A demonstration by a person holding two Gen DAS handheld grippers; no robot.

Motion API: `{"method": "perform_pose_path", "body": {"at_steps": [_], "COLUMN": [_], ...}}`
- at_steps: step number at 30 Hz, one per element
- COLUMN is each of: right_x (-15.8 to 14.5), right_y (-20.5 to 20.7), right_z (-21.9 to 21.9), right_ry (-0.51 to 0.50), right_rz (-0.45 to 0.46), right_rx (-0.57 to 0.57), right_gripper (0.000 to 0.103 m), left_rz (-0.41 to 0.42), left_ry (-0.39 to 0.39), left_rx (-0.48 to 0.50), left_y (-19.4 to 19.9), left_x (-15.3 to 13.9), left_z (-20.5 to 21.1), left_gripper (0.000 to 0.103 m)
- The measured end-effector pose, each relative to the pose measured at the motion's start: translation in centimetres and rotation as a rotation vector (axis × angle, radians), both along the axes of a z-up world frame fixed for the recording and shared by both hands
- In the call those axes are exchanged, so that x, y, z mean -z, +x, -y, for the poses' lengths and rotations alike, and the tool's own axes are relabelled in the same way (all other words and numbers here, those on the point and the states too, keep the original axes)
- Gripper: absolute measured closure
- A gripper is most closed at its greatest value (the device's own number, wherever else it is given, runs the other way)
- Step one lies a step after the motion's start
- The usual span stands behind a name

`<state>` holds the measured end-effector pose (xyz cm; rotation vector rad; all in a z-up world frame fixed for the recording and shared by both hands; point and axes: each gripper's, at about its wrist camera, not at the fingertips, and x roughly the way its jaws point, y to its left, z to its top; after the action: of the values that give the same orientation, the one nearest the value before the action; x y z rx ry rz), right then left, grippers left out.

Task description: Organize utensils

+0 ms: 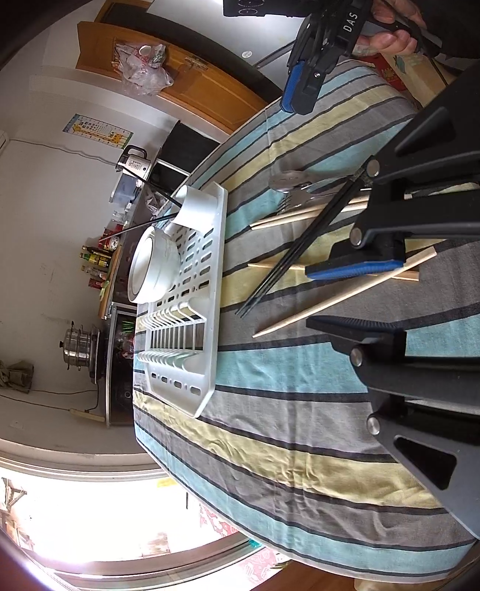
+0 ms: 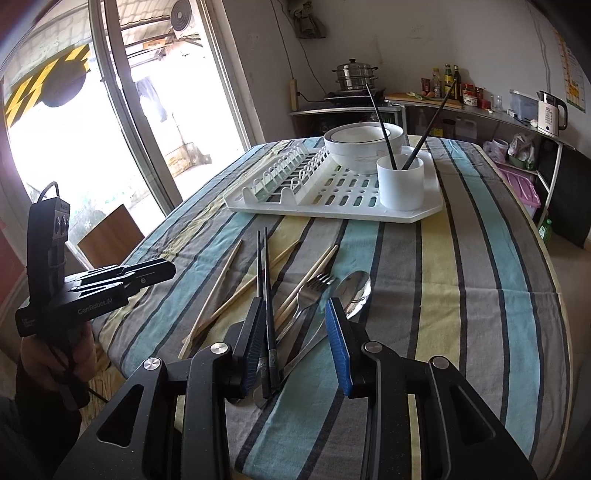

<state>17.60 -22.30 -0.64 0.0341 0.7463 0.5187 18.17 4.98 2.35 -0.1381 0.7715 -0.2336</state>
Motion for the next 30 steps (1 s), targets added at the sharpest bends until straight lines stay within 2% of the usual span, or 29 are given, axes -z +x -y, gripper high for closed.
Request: {"method": "perform_pose_path", "body": {"at_steps": [8, 17, 26, 30], "right_x": [0.9, 2.5, 4.2, 5.1], "right_y": [1.9, 4.6, 5.5, 6.1], "right_z": [-1.5, -1.9, -3.3, -3.4], "right_ry": [-0.033, -0.057, -0.080, -0.093], "right_rz": [-0.025, -0.100, -0.171, -0.211], "right_rx": [-0.020, 0.011, -0.004, 0.030], "right_gripper": [0.069, 0.069, 0.069, 0.069], "left_rz": [-0.084, -0.160, -0.210, -0.211], "left_ry": [-0.009, -0.009, 0.002, 0.016], "left_rx": [-0.007, -0.043, -0.061, -0.072], "left_y": [3.1, 5.6, 6.9, 7.6], "left_x": [1.8, 3.4, 4.4, 4.4], "left_z": [-0.1, 0.0, 0.5, 0.7], "left_gripper": [0.082, 0.082, 0.082, 0.082]}}
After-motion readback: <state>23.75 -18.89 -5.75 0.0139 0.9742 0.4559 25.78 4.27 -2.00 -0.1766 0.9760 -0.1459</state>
